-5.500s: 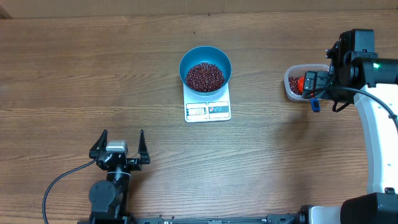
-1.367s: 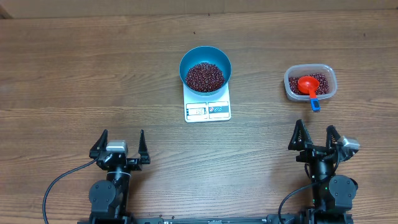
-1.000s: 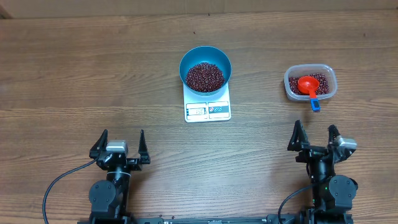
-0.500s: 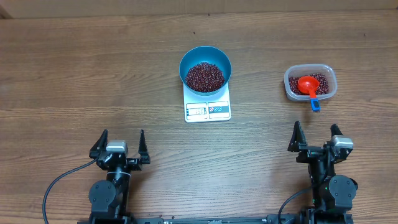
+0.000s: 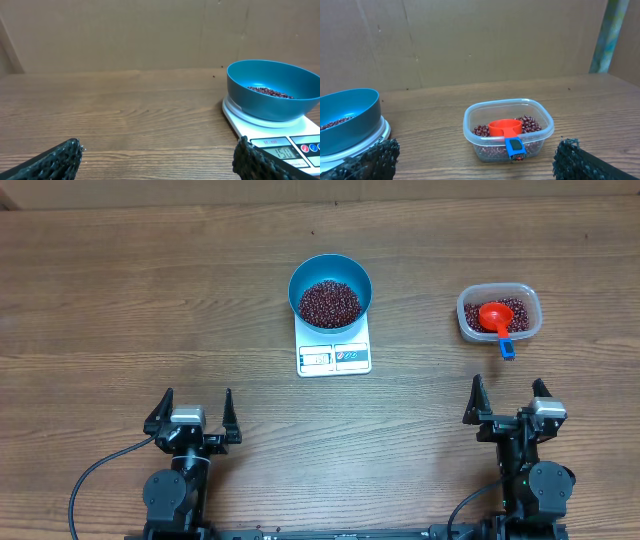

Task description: Scoop item into bowl and weigh 150g on scale

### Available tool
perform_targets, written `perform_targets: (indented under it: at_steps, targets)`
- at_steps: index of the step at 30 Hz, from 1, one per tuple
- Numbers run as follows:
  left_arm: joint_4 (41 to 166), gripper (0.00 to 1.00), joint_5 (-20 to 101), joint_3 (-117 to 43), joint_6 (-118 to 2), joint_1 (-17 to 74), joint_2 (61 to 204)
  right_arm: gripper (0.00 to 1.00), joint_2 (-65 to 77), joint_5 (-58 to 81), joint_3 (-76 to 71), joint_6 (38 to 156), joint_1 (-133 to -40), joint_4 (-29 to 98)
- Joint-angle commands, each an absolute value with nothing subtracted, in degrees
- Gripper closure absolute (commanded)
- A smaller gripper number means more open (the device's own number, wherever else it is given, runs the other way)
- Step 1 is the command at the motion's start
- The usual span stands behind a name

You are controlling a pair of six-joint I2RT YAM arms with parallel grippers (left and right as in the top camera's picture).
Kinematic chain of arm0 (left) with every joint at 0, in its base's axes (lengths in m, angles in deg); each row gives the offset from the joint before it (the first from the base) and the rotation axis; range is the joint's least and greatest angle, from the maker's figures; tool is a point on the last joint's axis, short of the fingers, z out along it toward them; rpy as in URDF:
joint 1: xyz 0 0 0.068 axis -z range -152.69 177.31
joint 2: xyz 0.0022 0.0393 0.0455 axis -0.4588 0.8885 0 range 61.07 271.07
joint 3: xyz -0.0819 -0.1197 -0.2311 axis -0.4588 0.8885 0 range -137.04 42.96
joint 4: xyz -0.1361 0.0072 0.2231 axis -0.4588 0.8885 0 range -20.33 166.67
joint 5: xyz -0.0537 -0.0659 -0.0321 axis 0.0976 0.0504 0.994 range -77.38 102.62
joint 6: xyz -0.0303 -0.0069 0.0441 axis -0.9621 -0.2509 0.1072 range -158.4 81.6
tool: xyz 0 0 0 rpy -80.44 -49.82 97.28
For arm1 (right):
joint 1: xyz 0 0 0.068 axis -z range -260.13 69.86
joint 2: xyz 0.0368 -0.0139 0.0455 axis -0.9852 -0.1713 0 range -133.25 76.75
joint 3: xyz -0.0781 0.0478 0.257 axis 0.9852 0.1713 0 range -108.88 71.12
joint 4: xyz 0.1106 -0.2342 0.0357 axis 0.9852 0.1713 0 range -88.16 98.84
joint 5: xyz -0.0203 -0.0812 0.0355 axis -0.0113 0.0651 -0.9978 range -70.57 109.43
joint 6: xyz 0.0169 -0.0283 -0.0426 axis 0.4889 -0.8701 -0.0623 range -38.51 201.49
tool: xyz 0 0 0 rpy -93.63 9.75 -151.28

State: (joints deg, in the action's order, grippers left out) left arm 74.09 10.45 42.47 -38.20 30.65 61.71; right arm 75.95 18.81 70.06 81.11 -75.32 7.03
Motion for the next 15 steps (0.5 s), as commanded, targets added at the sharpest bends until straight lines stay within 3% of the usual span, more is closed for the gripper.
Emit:
perform_targets:
  at_steps: [1,15]
  targets:
    - [74.0,0.0,10.7,42.7,-37.3,30.2,61.4,0.0,76.6,19.4,70.7,80.5,-75.9,6.8]
    - [74.0,0.0,10.7,42.7,-37.3,30.2,61.4,0.0,76.6,19.7,70.7,79.5,-78.3,6.7]
